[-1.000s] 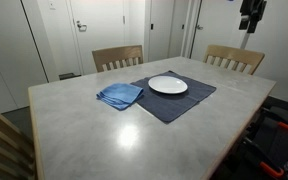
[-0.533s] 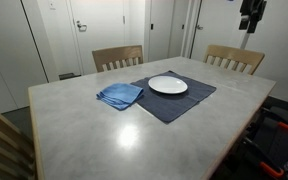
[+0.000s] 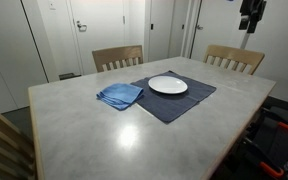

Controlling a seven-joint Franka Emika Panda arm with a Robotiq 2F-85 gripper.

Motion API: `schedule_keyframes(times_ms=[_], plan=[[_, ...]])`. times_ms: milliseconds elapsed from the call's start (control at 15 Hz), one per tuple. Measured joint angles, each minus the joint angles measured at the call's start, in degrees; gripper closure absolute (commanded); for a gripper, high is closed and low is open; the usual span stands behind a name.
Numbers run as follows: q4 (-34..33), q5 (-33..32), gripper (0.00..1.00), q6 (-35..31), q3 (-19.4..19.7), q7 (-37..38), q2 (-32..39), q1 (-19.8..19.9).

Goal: Use the blue towel to wipe the white plate then put the blue towel on the table

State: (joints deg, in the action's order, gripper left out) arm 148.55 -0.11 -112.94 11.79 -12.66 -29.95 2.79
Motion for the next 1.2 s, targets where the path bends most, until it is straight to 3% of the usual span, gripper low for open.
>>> schedule_keyframes(times_ms=[1200], plan=[[-0.1, 0.5, 0.0, 0.0, -1.9, -3.1, -0.1, -2.0]])
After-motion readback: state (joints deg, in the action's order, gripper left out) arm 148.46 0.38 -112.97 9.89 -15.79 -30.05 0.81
